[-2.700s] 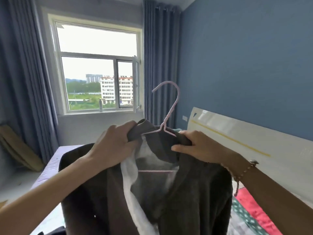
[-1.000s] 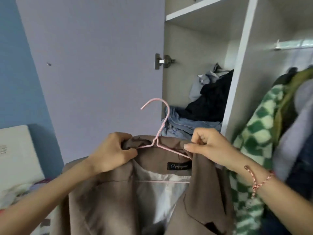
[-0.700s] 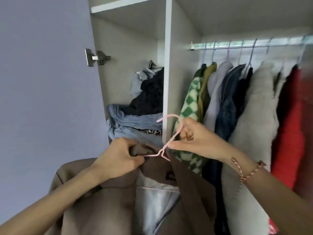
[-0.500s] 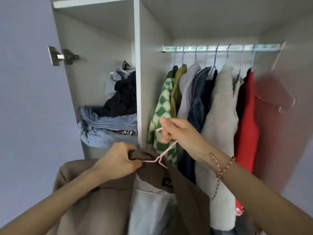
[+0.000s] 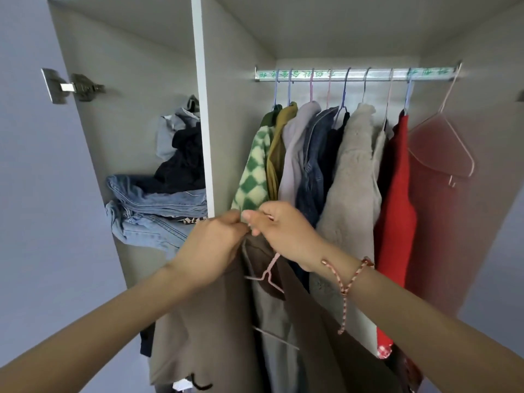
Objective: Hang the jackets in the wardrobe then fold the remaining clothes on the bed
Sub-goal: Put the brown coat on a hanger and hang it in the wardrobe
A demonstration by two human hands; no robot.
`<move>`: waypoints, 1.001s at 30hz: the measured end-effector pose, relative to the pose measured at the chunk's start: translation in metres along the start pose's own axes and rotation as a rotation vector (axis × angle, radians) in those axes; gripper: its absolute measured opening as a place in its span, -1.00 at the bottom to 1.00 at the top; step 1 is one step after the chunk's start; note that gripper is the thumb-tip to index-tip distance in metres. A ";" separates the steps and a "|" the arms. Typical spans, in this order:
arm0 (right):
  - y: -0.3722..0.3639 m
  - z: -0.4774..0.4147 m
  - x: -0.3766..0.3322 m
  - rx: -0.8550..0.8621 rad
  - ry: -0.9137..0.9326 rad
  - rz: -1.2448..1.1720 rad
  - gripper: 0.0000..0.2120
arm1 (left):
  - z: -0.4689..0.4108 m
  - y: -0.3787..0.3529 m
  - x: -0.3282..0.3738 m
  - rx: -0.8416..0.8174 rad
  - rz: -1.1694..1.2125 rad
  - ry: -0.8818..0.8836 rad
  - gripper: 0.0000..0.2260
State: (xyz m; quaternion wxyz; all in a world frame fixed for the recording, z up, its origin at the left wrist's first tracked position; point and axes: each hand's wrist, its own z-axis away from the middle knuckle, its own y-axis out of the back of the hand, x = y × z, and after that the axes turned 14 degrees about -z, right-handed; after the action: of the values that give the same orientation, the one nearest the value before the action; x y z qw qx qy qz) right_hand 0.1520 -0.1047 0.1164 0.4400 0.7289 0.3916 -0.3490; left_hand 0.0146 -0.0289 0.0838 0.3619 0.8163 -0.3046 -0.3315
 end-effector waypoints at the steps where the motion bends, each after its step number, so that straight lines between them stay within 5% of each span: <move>1: 0.002 -0.004 0.005 0.037 -0.027 -0.031 -0.64 | -0.005 -0.004 0.011 -0.021 0.008 -0.027 -0.76; 7: 0.038 -0.014 0.028 0.048 -0.136 -0.096 -0.63 | 0.003 -0.054 0.047 -0.253 0.319 -0.060 -0.66; 13: 0.067 -0.016 0.022 0.094 -0.082 -0.046 -0.63 | -0.014 -0.068 0.043 -0.362 0.080 0.017 -0.54; 18: 0.080 -0.011 0.015 0.087 -0.061 -0.055 -0.65 | -0.037 -0.044 0.025 -0.460 0.143 -0.125 -0.44; 20: 0.082 -0.011 0.011 0.073 -0.061 -0.068 -0.65 | -0.041 -0.036 0.028 -0.389 0.200 -0.219 -0.24; 23: 0.080 -0.011 0.009 0.060 -0.061 -0.056 -0.65 | -0.044 -0.052 0.053 -0.219 0.452 -0.239 -0.40; 27: 0.085 -0.002 0.016 0.081 -0.065 -0.154 -0.74 | -0.050 -0.082 0.072 0.093 0.422 -0.143 -0.54; 30: 0.111 0.011 0.026 0.112 -0.039 -0.236 -0.93 | -0.057 -0.091 0.065 0.137 0.470 -0.099 -0.50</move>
State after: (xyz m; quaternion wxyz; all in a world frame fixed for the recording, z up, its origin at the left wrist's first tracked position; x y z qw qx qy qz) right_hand 0.2593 -0.1420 0.1315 0.3620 0.6941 0.4460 -0.4338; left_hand 0.1203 -0.0038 0.0202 0.3575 0.7285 -0.5253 -0.2560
